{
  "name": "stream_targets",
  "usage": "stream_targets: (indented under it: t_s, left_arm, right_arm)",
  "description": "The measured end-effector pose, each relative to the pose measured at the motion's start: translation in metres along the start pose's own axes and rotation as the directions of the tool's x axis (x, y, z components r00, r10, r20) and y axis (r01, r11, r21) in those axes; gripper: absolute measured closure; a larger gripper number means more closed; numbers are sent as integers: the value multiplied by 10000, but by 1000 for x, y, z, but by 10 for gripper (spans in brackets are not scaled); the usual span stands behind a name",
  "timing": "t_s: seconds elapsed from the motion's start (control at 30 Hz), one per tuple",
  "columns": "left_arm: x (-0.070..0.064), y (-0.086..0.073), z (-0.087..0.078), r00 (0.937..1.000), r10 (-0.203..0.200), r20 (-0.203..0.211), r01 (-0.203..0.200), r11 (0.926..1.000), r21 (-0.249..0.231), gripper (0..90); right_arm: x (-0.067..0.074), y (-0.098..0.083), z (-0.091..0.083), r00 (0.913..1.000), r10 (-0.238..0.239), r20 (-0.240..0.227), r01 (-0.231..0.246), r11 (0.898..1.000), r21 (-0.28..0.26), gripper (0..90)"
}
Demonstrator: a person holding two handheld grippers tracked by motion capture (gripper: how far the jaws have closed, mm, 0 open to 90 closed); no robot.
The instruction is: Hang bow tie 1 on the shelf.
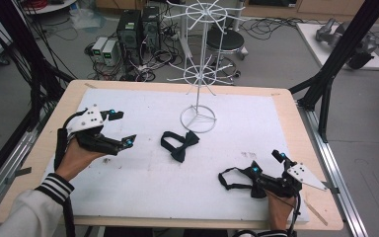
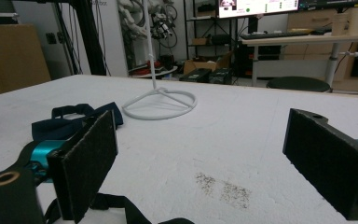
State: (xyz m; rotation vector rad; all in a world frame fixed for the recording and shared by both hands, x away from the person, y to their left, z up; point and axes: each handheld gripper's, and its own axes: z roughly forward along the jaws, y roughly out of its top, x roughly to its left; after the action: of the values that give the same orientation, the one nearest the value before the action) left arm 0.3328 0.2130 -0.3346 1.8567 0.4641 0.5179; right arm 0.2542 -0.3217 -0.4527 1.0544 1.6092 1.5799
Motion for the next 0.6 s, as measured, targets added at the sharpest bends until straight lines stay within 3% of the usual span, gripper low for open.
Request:
stream_targets:
  t_s: [0.17, 0.6]
  left_arm:
    - [-2, 10, 14, 9995, 298, 81, -302, 9985, 461, 127]
    - [-9, 21, 56, 9981, 352, 507, -415, 9908, 1287, 126]
  right_arm:
    - [0, 0, 0, 10000, 46, 19, -46, 10000, 15, 93]
    - [1, 0, -1, 10000, -2, 15, 2, 10000, 16, 93]
